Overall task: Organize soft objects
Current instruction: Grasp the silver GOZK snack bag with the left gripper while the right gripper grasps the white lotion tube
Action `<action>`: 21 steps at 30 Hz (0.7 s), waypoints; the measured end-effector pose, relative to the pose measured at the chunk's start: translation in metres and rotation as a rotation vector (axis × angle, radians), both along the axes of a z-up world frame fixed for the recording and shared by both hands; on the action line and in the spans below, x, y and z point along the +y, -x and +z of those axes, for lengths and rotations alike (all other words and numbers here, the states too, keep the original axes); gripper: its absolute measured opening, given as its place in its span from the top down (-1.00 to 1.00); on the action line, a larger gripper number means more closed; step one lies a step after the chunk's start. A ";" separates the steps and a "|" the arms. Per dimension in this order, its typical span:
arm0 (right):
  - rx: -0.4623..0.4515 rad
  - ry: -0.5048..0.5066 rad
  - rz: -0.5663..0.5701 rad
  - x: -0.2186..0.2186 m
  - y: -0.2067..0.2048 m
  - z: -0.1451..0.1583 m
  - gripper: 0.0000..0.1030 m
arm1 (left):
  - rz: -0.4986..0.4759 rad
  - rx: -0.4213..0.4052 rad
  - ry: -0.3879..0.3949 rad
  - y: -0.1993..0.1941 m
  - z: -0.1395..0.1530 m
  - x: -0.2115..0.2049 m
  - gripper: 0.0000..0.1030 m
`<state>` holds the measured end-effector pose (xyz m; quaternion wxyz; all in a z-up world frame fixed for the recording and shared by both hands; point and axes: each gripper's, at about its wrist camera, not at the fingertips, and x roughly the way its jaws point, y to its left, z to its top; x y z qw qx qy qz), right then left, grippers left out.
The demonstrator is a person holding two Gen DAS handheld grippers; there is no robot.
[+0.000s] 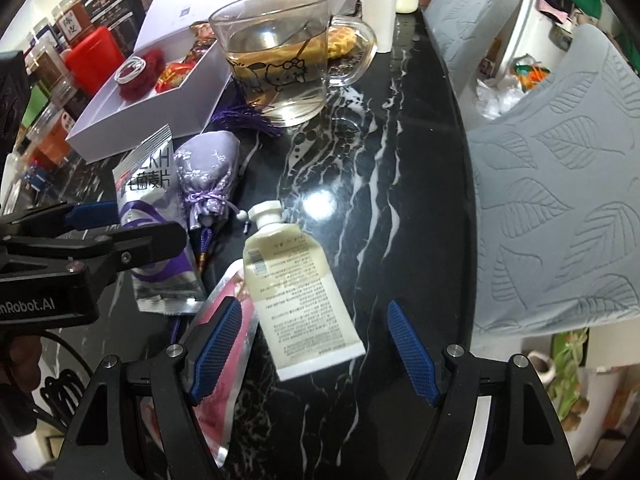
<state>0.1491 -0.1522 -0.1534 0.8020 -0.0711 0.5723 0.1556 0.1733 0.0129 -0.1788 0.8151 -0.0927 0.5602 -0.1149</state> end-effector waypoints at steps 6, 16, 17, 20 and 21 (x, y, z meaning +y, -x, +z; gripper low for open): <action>0.010 -0.003 0.016 0.007 -0.012 -0.010 -0.48 | 0.008 -0.012 -0.009 -0.009 -0.002 0.007 -0.52; 0.008 0.026 0.054 0.020 -0.014 -0.021 -0.23 | 0.014 -0.001 -0.035 -0.009 -0.011 0.010 -0.52; 0.002 0.029 0.055 0.020 -0.014 -0.021 -0.05 | 0.012 0.001 -0.035 -0.007 -0.012 0.010 -0.52; -0.008 0.037 0.062 0.021 -0.014 -0.019 -0.02 | 0.010 0.009 -0.035 -0.006 -0.016 0.009 -0.52; -0.008 0.031 0.061 0.021 -0.015 -0.019 -0.02 | 0.012 0.011 -0.033 -0.006 -0.018 0.008 -0.52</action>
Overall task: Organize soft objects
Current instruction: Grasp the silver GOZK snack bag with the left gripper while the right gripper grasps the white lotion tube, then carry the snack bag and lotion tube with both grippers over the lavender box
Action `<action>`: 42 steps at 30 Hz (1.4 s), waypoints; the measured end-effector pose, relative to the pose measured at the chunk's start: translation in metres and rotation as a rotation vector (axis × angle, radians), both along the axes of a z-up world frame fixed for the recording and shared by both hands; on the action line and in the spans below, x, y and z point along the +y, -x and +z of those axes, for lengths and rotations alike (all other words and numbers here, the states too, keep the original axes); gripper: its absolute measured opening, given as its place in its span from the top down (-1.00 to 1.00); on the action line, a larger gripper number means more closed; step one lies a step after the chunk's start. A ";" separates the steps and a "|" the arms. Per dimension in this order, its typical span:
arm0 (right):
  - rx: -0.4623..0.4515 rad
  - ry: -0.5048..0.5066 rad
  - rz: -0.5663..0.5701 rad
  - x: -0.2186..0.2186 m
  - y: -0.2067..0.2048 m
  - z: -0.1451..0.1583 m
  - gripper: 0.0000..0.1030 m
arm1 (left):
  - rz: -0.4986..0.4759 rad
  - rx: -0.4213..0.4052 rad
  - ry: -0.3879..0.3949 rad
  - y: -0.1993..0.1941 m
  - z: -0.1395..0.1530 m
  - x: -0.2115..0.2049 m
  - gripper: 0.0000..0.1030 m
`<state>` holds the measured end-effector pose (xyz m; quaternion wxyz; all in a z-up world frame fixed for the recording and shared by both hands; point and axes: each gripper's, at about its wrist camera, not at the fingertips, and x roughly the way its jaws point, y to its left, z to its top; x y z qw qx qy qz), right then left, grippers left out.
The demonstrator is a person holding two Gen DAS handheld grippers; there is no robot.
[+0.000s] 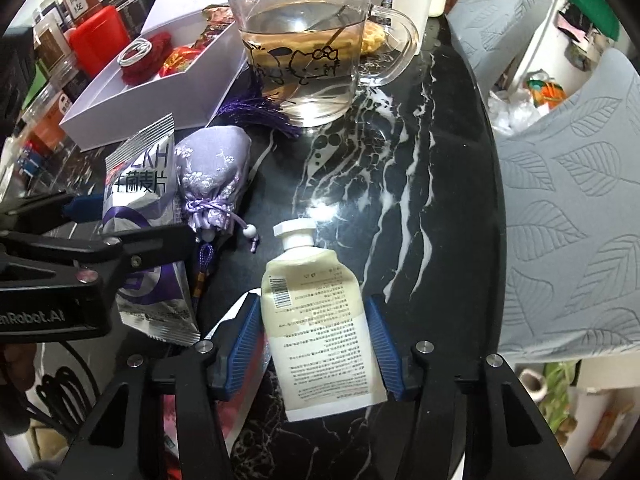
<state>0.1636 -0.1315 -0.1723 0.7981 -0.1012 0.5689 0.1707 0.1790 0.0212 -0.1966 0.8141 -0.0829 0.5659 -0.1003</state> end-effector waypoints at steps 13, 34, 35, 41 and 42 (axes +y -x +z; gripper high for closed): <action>0.030 -0.036 -0.088 -0.027 0.007 0.004 -0.02 | -0.002 -0.053 0.052 0.009 0.002 -0.008 0.38; -0.019 -0.075 -0.111 -0.033 0.038 0.037 -0.02 | -0.020 -0.134 0.027 0.051 0.056 -0.003 0.43; -0.024 -0.077 -0.110 -0.033 0.041 0.040 -0.02 | -0.020 -0.138 0.027 0.053 0.058 -0.003 0.43; -0.034 -0.093 -0.109 -0.030 0.054 0.059 -0.02 | -0.011 -0.150 0.027 0.070 0.077 -0.002 0.43; -0.036 -0.097 -0.107 -0.030 0.056 0.062 -0.02 | -0.005 -0.147 0.026 0.072 0.079 -0.001 0.43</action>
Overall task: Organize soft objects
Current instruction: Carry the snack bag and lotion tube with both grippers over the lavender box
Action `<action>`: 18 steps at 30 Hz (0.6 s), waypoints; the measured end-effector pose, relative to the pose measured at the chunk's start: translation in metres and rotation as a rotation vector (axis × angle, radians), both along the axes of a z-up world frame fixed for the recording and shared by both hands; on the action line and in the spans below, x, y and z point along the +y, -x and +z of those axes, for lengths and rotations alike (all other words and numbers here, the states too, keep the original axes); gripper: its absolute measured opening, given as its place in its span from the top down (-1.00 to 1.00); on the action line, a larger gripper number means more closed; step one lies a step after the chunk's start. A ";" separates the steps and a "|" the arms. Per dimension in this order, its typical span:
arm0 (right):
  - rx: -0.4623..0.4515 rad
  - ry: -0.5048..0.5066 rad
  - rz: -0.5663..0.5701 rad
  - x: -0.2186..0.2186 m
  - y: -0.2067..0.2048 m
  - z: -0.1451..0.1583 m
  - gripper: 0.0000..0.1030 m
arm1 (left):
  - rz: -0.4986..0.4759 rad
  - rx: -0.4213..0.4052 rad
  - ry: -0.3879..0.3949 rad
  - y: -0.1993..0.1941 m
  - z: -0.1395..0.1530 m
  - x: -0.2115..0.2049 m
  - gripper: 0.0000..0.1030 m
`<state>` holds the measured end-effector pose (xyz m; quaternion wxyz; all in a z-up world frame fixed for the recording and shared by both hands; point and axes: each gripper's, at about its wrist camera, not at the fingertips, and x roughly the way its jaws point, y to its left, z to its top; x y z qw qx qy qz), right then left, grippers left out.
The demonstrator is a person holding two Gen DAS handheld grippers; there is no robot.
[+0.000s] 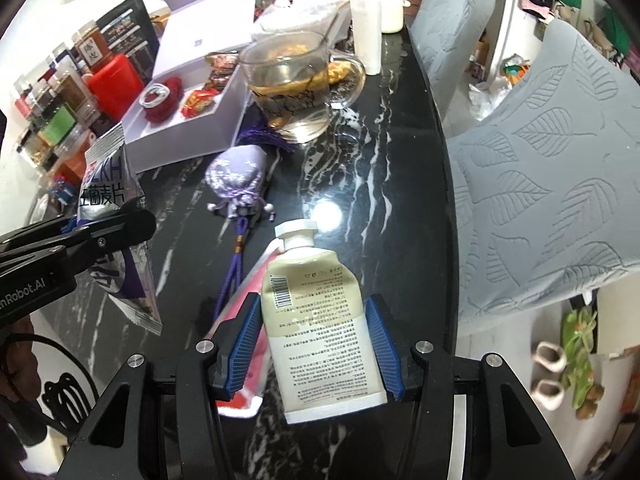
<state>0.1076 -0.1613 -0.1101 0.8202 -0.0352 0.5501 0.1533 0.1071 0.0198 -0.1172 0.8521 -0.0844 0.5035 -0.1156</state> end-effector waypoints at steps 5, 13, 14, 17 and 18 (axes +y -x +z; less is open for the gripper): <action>-0.009 -0.012 0.024 0.005 0.010 0.012 -0.02 | 0.013 -0.013 -0.011 0.017 0.015 0.003 0.43; -0.048 -0.023 0.104 0.019 0.022 0.033 -0.02 | 0.067 -0.038 -0.005 0.041 0.033 0.011 0.43; -0.054 -0.026 0.118 0.022 0.024 0.035 -0.02 | 0.075 -0.042 -0.007 0.044 0.035 0.013 0.43; -0.062 -0.036 0.148 0.029 0.028 0.041 -0.02 | 0.103 -0.053 -0.007 0.053 0.041 0.020 0.43; -0.063 -0.042 0.161 0.032 0.030 0.042 -0.02 | 0.109 -0.057 -0.009 0.056 0.043 0.022 0.43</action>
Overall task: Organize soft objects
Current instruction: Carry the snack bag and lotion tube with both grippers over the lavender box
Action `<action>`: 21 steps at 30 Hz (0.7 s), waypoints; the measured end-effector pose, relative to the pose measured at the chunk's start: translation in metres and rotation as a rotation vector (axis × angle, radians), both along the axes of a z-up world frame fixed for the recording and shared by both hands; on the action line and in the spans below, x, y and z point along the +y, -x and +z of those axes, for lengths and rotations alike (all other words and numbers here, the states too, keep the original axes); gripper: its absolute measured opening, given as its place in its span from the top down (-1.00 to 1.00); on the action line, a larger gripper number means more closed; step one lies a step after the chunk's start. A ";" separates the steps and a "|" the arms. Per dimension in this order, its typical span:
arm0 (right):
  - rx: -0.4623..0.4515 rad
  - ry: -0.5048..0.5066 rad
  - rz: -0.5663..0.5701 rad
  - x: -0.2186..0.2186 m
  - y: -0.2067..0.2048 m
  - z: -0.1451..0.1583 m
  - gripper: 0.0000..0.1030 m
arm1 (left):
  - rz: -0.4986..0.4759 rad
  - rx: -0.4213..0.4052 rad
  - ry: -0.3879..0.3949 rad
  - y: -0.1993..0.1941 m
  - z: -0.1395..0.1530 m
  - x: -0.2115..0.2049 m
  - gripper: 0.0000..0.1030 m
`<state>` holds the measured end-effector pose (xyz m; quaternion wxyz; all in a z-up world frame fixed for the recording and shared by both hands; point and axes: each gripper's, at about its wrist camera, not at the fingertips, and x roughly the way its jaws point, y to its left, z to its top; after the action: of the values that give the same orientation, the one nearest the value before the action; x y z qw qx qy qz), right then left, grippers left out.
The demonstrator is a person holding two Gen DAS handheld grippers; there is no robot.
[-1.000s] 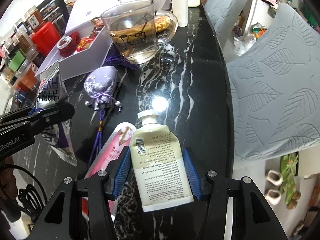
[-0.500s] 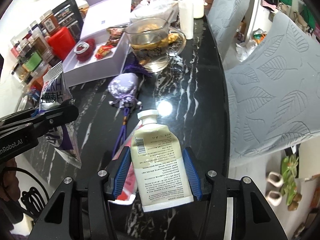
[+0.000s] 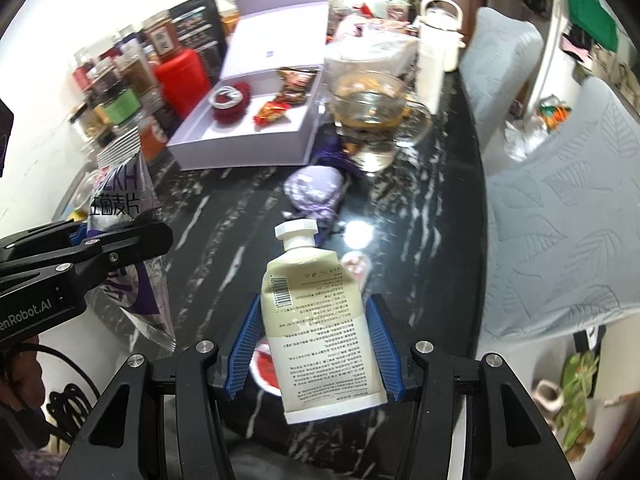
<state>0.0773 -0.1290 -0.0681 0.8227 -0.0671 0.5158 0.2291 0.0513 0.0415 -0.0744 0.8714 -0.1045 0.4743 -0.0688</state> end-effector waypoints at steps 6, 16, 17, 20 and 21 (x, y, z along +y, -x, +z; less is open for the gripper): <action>0.004 -0.026 0.075 0.023 0.009 0.004 -0.02 | 0.061 -0.011 -0.007 0.016 0.008 0.015 0.43; -0.011 -0.062 0.196 0.061 0.018 0.018 -0.02 | 0.151 -0.040 -0.007 0.032 0.024 0.043 0.43; -0.014 -0.065 0.204 0.064 0.018 0.019 -0.02 | 0.158 -0.045 -0.007 0.032 0.026 0.046 0.43; -0.020 -0.072 0.222 0.073 0.017 0.024 -0.02 | 0.166 -0.059 -0.006 0.029 0.032 0.055 0.43; -0.023 -0.071 0.226 0.077 0.017 0.025 -0.02 | 0.166 -0.063 -0.007 0.027 0.033 0.058 0.43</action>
<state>0.0606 -0.0518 -0.0429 0.7993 -0.0985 0.4872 0.3377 0.0243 0.0998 -0.0411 0.8890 -0.1382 0.4366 0.0020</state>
